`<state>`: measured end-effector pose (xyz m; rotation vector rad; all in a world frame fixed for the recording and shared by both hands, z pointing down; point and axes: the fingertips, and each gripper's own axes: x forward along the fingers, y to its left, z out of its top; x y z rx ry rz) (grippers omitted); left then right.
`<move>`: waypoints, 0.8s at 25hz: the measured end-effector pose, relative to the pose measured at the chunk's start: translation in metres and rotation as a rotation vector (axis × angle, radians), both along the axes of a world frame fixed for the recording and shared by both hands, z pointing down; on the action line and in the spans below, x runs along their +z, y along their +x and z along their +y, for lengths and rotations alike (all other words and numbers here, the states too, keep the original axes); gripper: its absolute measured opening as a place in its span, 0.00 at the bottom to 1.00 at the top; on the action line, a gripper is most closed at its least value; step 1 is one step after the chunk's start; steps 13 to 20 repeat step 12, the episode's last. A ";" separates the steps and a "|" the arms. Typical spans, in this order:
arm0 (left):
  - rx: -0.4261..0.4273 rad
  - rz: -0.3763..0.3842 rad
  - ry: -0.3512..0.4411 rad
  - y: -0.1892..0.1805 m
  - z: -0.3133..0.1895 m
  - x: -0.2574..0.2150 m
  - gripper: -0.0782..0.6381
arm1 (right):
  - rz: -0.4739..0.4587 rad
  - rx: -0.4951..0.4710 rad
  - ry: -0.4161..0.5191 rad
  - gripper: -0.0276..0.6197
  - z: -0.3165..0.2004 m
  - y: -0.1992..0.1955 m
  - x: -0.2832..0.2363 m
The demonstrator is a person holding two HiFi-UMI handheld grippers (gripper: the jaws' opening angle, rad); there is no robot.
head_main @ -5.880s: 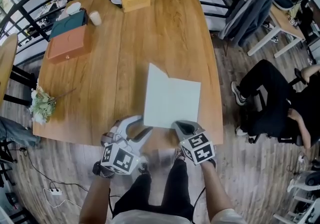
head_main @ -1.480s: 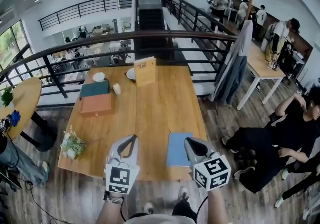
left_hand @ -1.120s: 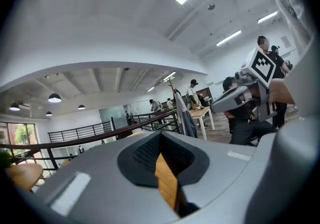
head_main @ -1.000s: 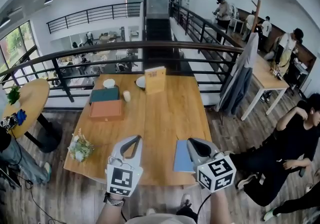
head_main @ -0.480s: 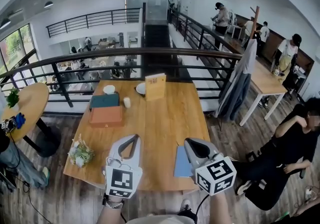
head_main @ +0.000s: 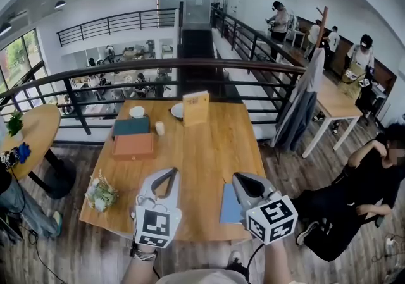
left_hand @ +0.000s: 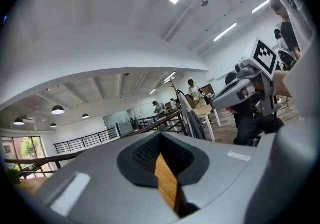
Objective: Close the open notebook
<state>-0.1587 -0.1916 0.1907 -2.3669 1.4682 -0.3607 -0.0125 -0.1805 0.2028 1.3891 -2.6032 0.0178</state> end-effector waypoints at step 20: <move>0.008 -0.009 -0.011 0.004 -0.006 0.004 0.12 | 0.003 0.001 -0.003 0.05 -0.006 0.003 0.001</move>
